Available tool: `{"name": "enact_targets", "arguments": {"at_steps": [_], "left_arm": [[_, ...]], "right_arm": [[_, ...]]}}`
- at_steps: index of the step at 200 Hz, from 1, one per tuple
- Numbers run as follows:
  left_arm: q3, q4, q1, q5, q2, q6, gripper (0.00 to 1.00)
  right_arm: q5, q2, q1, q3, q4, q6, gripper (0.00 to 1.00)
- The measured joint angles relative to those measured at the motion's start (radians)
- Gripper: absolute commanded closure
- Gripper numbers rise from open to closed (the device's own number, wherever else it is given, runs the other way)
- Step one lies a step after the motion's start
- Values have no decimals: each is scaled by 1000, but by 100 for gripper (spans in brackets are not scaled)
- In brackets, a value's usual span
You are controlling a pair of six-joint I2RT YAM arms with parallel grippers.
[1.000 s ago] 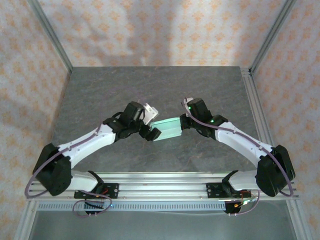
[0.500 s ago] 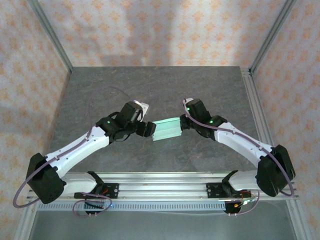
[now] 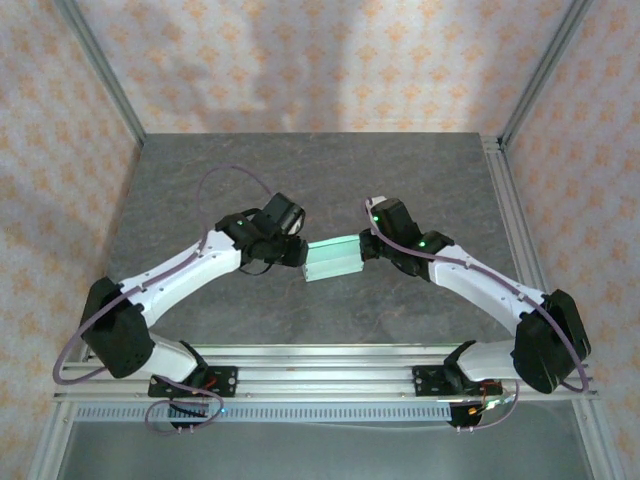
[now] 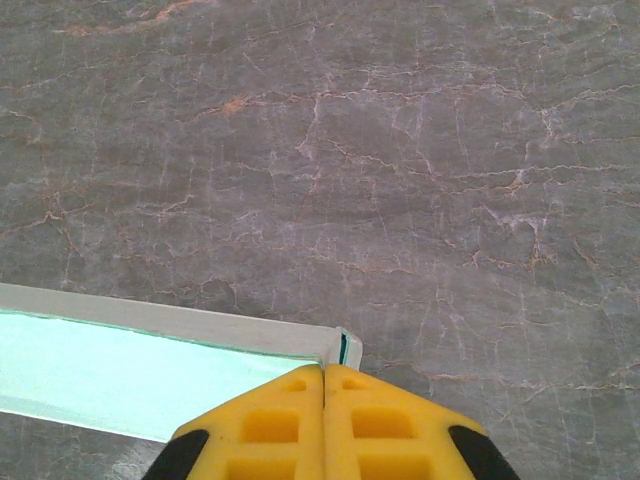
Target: Fold the paper box
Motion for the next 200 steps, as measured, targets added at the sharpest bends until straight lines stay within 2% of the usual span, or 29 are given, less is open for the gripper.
{"name": "enact_targets", "arguments": {"at_steps": [69, 200], "left_arm": [[45, -2, 0, 45, 54, -105, 83], [102, -36, 2, 79, 112, -229, 86]], "right_arm": [[0, -4, 0, 0, -4, 0, 100], [0, -5, 0, 0, -5, 5, 100]]}}
